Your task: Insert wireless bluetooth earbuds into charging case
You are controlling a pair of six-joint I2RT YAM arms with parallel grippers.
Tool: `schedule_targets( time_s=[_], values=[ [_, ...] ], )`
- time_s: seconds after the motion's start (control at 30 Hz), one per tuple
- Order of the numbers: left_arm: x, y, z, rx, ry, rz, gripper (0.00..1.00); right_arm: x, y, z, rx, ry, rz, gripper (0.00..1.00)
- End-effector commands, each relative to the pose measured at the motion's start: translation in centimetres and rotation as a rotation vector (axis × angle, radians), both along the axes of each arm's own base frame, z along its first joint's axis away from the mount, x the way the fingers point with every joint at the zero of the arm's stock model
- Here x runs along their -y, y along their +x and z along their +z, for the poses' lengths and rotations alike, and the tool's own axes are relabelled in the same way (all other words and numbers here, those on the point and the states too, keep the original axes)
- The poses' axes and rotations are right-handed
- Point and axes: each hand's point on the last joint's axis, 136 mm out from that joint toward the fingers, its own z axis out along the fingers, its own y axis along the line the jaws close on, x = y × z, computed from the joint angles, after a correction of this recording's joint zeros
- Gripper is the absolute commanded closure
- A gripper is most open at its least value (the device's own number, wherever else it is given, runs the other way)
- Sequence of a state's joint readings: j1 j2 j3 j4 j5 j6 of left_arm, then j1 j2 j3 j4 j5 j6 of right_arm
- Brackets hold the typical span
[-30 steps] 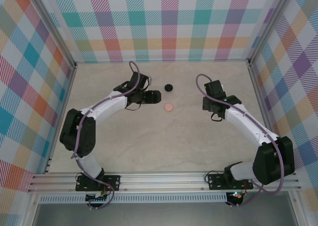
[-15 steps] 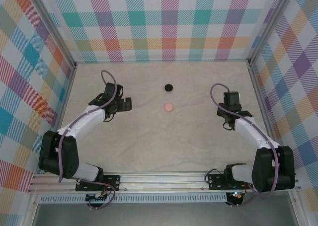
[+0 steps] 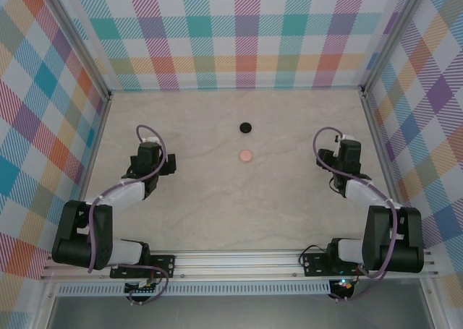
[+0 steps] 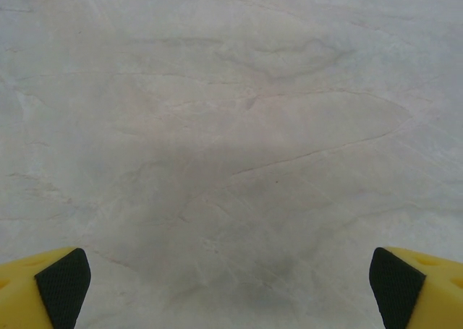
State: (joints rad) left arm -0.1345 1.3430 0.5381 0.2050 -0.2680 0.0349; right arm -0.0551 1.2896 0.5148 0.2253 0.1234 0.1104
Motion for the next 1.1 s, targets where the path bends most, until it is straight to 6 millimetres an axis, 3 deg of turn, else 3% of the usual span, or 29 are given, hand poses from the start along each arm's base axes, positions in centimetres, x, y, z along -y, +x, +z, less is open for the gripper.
schedule_targets(
  time_s=[0.0, 0.27, 0.8, 0.97, 1.07],
  values=[
    [1.0, 1.7, 2.5, 0.202, -0.071, -0.084, 0.00, -0.8, 1.4, 2.5, 0.178, -0.015, 0.076, 0.32],
    [1.2, 2.1, 2.6, 0.312, -0.171, -0.130, 0.00, -2.4, 1.8, 2.7, 0.235, 0.028, 0.166, 0.30],
    [1.5, 2.5, 0.1, 0.326, -0.173, -0.152, 0.00, -3.1, 2.8, 1.4, 0.273, 0.044, 0.192, 0.30],
    [0.8, 3.6, -0.6, 0.247, -0.161, -0.104, 0.00, -4.6, 3.3, -0.4, 0.240, -0.005, 0.245, 0.25],
    [0.9, 3.6, -0.6, 0.250, -0.153, -0.104, 0.00, -4.8, 3.6, -0.2, 0.242, -0.021, 0.248, 0.17]
  ],
)
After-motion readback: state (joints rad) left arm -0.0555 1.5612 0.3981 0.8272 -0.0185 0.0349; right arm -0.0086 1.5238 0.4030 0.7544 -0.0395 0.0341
